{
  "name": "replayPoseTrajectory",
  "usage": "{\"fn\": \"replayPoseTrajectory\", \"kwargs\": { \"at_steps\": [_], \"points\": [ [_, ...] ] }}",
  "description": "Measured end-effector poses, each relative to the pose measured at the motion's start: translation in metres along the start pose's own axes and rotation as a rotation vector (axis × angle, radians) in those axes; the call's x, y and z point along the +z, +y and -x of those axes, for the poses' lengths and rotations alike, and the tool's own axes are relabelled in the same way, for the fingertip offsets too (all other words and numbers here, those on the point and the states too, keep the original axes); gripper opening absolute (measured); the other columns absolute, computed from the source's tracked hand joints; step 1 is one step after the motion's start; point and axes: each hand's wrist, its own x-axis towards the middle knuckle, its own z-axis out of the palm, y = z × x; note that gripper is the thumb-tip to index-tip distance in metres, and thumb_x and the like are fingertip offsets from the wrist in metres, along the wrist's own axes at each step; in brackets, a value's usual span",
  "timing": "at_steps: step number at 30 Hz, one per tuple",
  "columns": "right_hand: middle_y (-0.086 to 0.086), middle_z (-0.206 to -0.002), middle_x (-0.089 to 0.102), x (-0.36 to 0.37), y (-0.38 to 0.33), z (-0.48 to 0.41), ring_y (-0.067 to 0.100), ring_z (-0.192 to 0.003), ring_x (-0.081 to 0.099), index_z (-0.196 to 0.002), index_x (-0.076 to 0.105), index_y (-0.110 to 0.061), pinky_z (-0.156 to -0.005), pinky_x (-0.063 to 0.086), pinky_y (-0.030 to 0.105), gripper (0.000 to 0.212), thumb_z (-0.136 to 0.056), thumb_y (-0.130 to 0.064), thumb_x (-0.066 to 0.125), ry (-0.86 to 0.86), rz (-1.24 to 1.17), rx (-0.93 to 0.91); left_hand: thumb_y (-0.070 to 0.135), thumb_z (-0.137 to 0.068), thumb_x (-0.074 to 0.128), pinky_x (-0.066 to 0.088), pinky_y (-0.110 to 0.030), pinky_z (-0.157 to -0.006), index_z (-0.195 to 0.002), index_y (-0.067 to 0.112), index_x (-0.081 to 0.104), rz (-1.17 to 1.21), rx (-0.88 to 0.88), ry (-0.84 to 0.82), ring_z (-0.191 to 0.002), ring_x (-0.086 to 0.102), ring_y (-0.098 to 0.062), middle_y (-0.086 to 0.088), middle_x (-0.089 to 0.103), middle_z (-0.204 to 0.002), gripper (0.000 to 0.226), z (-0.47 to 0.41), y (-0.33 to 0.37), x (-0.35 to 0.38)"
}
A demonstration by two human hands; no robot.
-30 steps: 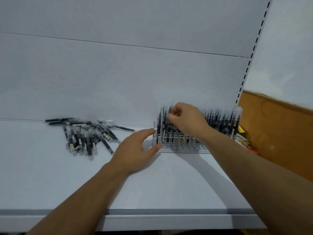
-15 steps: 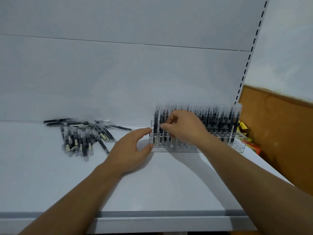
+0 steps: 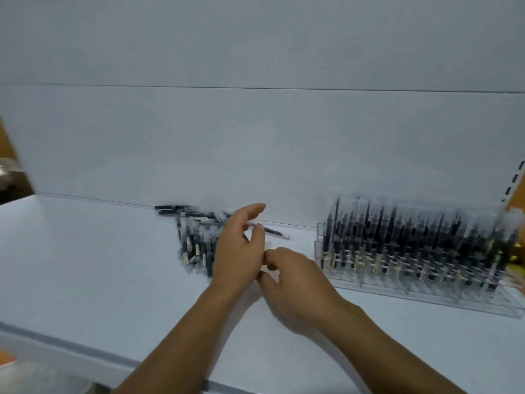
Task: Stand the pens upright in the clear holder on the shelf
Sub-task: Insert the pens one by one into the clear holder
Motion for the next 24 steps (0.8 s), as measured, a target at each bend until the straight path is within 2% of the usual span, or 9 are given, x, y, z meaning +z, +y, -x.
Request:
{"fn": "replayPoseTrajectory", "kwargs": {
  "at_steps": [3, 7, 9, 13, 15, 17, 18, 21, 24],
  "points": [
    [-0.008, -0.11, 0.061, 0.02, -0.007, -0.027, 0.016, -0.101, 0.055, -0.104, 0.059, -0.033, -0.084, 0.05, 0.036, 0.018, -0.093, -0.043, 0.049, -0.054, -0.005, -0.052, 0.017, -0.095, 0.054, 0.041, -0.016, -0.09, -0.118, 0.036, 0.059, -0.061, -0.075, 0.013, -0.112, 0.054, 0.002, 0.018, 0.059, -0.12, 0.031, -0.023, -0.008, -0.035],
    [-0.005, -0.14, 0.046, 0.033, -0.007, -0.062, 0.019, -0.133, 0.035, -0.133, 0.05, -0.03, -0.107, 0.036, 0.034, 0.039, -0.098, -0.046, 0.045, -0.074, 0.054, -0.05, 0.029, -0.093, 0.057, 0.046, -0.027, -0.09, -0.117, 0.032, 0.061, -0.349, -0.241, -0.008, -0.107, 0.058, -0.007, 0.012, 0.061, -0.12, 0.025, -0.045, -0.03, -0.085],
    [-0.002, -0.146, 0.041, 0.039, -0.006, -0.077, 0.021, -0.139, 0.03, -0.139, 0.046, -0.03, -0.11, 0.03, 0.032, 0.043, -0.1, -0.047, 0.042, -0.067, 0.064, -0.023, 0.036, -0.091, 0.058, 0.045, -0.032, -0.093, -0.125, 0.025, 0.057, -0.511, -0.336, -0.052, -0.108, 0.058, -0.012, 0.006, 0.059, -0.127, 0.036, -0.053, -0.04, -0.107],
    [-0.003, -0.131, 0.053, 0.058, -0.003, -0.085, 0.021, -0.12, 0.047, -0.137, 0.049, -0.03, -0.099, 0.04, 0.033, 0.041, -0.101, -0.047, 0.038, -0.08, 0.095, -0.007, 0.051, -0.091, 0.055, 0.041, -0.029, -0.088, -0.131, 0.017, 0.053, -0.765, -0.524, -0.26, -0.114, 0.056, -0.02, -0.003, 0.059, -0.128, 0.052, -0.066, -0.054, -0.13],
    [-0.006, -0.124, 0.059, 0.06, -0.001, -0.086, 0.019, -0.113, 0.051, -0.129, 0.057, -0.03, -0.093, 0.043, 0.031, 0.035, -0.1, -0.043, 0.041, -0.041, 0.075, -0.01, 0.055, -0.09, 0.054, 0.042, -0.028, -0.079, -0.108, 0.017, 0.063, -0.807, -0.556, -0.308, -0.097, 0.06, -0.02, -0.006, 0.065, -0.107, 0.043, -0.073, -0.059, -0.13],
    [-0.009, -0.11, 0.065, 0.058, 0.0, -0.087, 0.015, -0.102, 0.056, -0.115, 0.066, -0.033, -0.081, 0.046, 0.028, 0.026, -0.099, -0.039, 0.046, 0.024, 0.048, -0.011, 0.056, -0.089, 0.054, 0.044, -0.027, -0.069, -0.076, 0.013, 0.057, -0.812, -0.573, -0.348, -0.071, 0.058, -0.021, -0.009, 0.062, -0.078, 0.045, -0.082, -0.061, -0.129],
    [-0.011, -0.103, 0.066, 0.057, 0.0, -0.087, 0.012, -0.095, 0.058, -0.109, 0.069, -0.033, -0.076, 0.046, 0.027, 0.023, -0.098, -0.038, 0.049, 0.044, 0.039, -0.008, 0.055, -0.089, 0.056, 0.046, -0.027, -0.068, -0.068, 0.011, 0.053, -0.813, -0.591, -0.361, -0.065, 0.057, -0.021, -0.009, 0.061, -0.071, 0.049, -0.087, -0.061, -0.128],
    [-0.012, -0.092, 0.067, 0.053, 0.001, -0.085, 0.007, -0.081, 0.059, -0.098, 0.07, -0.031, -0.069, 0.045, 0.023, 0.016, -0.096, -0.037, 0.055, 0.039, -0.071, 0.07, 0.048, -0.088, 0.063, 0.058, -0.03, -0.073, -0.076, 0.003, 0.062, -0.723, -0.685, -0.353, -0.066, 0.066, -0.023, -0.01, 0.068, -0.075, 0.046, -0.1, -0.063, -0.127],
    [-0.015, -0.096, 0.067, 0.053, 0.004, -0.084, 0.004, -0.081, 0.059, -0.099, 0.065, -0.031, -0.07, 0.043, 0.02, 0.01, -0.094, -0.027, 0.058, 0.034, -0.158, 0.117, 0.041, -0.085, 0.07, 0.06, -0.028, -0.064, -0.084, 0.0, 0.064, -0.657, -0.755, -0.37, -0.063, 0.067, -0.02, -0.01, 0.07, -0.078, 0.041, -0.11, -0.061, -0.128]
  ]
}}
